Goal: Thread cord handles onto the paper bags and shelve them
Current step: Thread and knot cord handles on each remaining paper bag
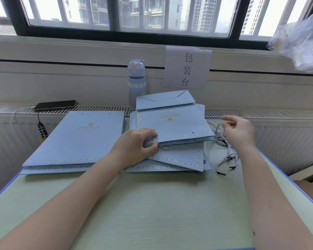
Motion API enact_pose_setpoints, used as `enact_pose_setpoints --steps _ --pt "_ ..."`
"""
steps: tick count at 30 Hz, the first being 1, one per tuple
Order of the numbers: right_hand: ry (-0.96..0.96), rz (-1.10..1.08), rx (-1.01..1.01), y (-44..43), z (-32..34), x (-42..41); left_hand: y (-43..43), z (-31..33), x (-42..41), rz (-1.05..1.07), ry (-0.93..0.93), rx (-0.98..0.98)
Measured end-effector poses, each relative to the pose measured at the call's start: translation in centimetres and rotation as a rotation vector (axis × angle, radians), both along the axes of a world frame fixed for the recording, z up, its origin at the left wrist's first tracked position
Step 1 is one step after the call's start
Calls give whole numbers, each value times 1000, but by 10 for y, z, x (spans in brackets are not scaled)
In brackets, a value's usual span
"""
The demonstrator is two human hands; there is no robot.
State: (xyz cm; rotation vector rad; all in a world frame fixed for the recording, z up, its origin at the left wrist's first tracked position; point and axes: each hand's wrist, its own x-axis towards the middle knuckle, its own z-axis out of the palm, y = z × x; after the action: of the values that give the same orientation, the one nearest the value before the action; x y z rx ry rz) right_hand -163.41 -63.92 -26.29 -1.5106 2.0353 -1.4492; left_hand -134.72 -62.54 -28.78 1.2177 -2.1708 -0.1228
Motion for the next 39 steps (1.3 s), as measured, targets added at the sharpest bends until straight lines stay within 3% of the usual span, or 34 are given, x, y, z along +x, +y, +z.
enact_pose_setpoints --steps 4,7,14,18,22,26,31,39 --pt "-599 335 -209 13 21 17 -6 -6 5 -25 59 38" --pt "-700 479 -206 20 26 34 -10 -9 5 -45 46 79" --pt "-336 658 -84 29 14 88 -10 -11 2 -38 11 35" --pt "-71 691 -31 26 -2 100 -11 -11 2 -35 110 25" --pt "180 561 -178 21 -8 98 -11 -8 5 -32 187 54" --pt "429 554 -299 12 -12 94 -9 -5 7 -77 102 89" --pt "573 632 -384 9 -14 91 -12 -3 11 -76 171 158" --pt "613 692 -366 3 -13 96 -12 0 18 -150 168 171"
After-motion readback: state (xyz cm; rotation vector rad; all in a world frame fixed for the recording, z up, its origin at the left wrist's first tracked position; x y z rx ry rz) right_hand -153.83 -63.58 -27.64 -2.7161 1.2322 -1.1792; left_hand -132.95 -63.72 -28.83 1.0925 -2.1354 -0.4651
